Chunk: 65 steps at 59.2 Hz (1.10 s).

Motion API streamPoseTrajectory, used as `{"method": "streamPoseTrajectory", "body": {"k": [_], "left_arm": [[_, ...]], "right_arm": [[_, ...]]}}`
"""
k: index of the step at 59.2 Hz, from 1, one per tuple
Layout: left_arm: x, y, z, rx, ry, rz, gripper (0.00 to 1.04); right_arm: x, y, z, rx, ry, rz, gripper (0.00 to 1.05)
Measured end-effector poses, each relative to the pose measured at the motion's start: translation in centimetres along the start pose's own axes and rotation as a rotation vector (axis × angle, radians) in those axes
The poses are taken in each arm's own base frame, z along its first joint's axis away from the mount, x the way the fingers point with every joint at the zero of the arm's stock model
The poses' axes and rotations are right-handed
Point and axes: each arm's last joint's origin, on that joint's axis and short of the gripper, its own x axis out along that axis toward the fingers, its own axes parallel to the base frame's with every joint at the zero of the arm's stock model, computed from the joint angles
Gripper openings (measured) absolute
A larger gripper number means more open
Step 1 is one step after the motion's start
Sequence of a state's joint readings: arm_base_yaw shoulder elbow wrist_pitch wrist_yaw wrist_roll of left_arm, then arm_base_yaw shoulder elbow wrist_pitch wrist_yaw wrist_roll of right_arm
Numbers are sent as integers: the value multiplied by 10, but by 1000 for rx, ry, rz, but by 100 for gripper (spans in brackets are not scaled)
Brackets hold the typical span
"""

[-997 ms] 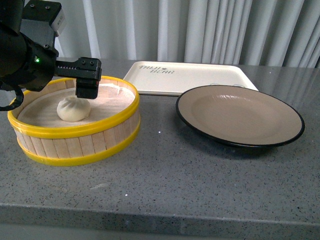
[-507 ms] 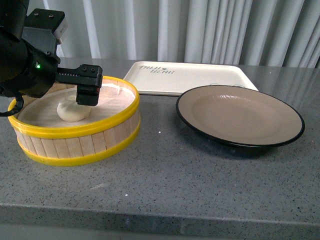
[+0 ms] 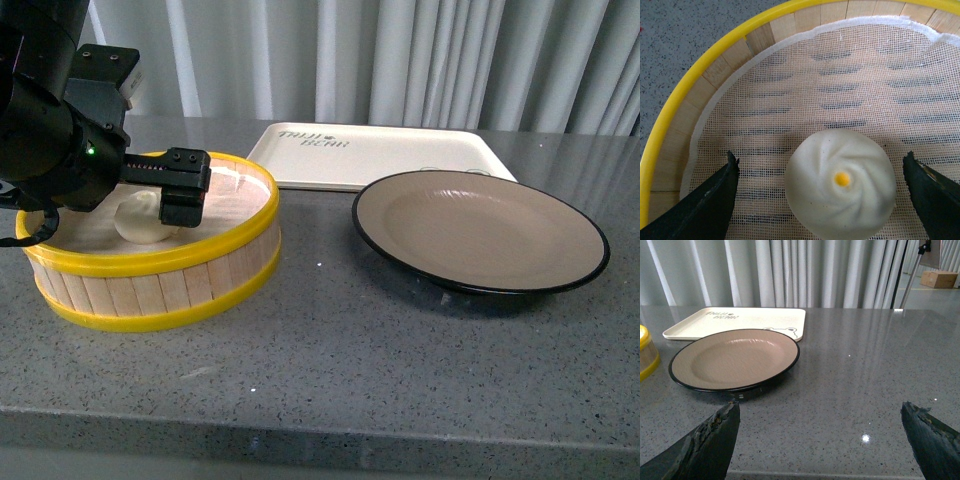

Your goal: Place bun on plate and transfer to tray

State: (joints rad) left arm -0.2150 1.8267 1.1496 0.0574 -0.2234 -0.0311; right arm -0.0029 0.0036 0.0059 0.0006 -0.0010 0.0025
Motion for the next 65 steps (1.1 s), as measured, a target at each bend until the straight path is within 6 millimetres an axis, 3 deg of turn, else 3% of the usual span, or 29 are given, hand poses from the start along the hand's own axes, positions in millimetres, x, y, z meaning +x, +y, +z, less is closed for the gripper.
{"method": "streamPoseTrajectory", "body": {"k": [32, 39, 46, 58, 65], "left_arm": [[-9, 0, 5, -80, 11, -87, 19], [-21, -2, 15, -85, -29, -104, 7], [-36, -10, 25, -69, -76, -129, 5], [-70, -69, 39, 40, -156, -278, 5], [-94, -131, 39, 175, -180, -415, 5]], "right_arm": [[0, 0, 0, 0, 0, 0, 96], [0, 0, 0, 0, 0, 0, 96], [0, 0, 0, 0, 0, 0, 96], [0, 0, 0, 0, 0, 0, 96], [0, 0, 0, 0, 0, 0, 96]]}}
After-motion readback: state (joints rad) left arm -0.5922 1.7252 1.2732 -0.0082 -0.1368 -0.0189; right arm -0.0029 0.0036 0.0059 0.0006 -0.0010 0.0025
